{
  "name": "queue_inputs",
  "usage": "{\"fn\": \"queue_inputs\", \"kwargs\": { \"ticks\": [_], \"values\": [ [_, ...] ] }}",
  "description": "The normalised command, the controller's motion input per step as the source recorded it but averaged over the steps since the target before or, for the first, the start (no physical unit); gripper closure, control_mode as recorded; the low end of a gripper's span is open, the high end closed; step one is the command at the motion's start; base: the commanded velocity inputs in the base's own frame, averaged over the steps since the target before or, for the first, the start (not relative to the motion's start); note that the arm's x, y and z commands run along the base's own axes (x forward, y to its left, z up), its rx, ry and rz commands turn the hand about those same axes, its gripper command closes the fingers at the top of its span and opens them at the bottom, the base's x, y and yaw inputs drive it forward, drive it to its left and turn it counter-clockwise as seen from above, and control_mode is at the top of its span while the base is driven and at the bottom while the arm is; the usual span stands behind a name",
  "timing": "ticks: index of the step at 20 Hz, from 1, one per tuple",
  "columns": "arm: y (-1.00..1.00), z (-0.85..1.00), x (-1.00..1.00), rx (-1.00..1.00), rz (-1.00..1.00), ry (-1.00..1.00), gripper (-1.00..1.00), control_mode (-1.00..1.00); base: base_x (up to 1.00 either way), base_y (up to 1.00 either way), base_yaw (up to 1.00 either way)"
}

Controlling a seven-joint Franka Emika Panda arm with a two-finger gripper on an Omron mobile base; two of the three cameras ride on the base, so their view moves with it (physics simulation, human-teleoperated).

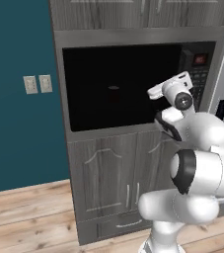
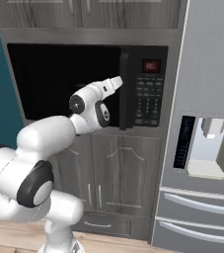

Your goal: Pick the mug from the counter and place it inside the microwave. Then close the microwave.

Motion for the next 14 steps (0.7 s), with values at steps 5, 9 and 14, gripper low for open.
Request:
{"fn": "queue_inputs", "kwargs": {
  "ticks": [5,9,14],
  "values": [
    [-0.08,0.17,0.27,0.0,0.12,0.09,-1.0,-1.0,0.0,0.0,0.0],
    [-0.08,0.35,0.23,0.0,0.11,0.15,-1.0,-1.0,0.0,0.0,0.0],
    [-0.08,0.42,0.12,0.0,0.1,0.15,-1.0,-1.0,0.0,0.0,0.0]
  ]
}}
